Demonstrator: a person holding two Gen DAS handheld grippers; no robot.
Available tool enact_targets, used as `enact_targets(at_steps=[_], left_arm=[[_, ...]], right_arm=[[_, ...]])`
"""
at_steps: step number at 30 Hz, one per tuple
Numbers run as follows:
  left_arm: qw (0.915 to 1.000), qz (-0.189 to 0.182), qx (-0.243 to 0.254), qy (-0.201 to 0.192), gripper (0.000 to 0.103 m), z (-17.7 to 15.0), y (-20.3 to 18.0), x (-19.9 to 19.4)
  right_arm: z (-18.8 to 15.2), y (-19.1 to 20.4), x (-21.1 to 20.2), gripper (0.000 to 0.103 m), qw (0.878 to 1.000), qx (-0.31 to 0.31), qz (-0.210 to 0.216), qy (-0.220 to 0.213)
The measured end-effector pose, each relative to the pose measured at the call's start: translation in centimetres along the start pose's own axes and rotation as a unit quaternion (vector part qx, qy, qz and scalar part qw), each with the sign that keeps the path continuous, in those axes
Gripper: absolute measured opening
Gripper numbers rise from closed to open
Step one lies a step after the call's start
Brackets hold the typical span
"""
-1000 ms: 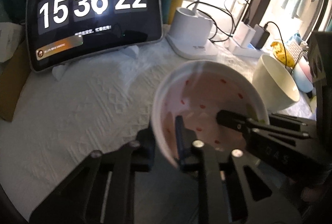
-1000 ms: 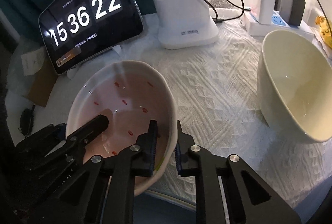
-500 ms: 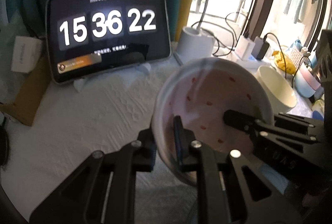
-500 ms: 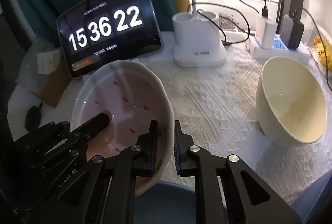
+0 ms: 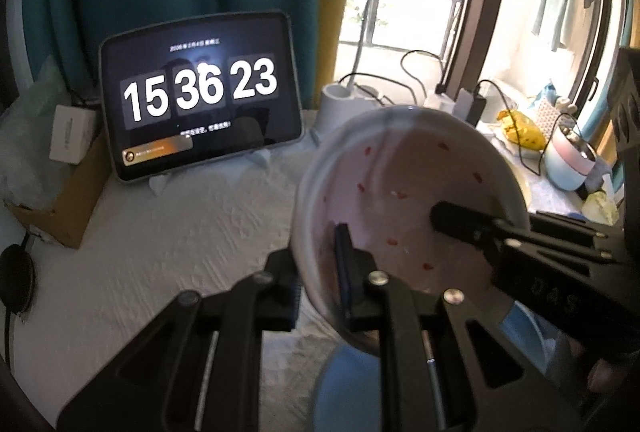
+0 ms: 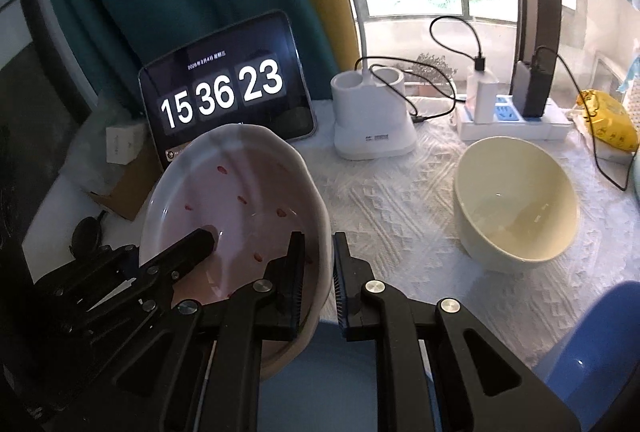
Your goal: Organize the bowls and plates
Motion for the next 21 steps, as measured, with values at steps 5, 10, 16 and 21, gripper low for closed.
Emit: enact_targets(at_steps=[5, 10, 16, 21], left_arm=[[0.9999, -0.005, 0.001, -0.009, 0.015, 0.1, -1.2, -1.3], [0.9998, -0.012, 0.006, -0.016, 0.015, 0.1, -2.4, -2.5], [0.9993, -0.026, 0.014, -0.021, 0.015, -0.2, -4.3, -3.5], [0.9988, -0.039, 0.015, -0.023, 0.015, -0.2, -5.9, -4.0]], right_arm=[[-0.3, -0.5, -1.9, 0.014, 1.0, 0.002, -0.003, -0.011], [-0.4, -0.9, -3.5, 0.014, 1.0, 0.004, -0.006, -0.021], [-0.3, -1.6, -5.5, 0.014, 0.999, 0.011, -0.015, -0.032], [-0.3, -2.6, -7.2, 0.014, 0.999, 0.019, -0.024, -0.038]])
Point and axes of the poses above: each gripper's, at about its wrist camera, not at the fingertips, and x roughly the way its jaws point, y to its left, z to its top, the point moved 1 cm from there along x, roughly the way its jaws point, and after that the axes turned 7 degrees about -y, right-handed, at the moved point
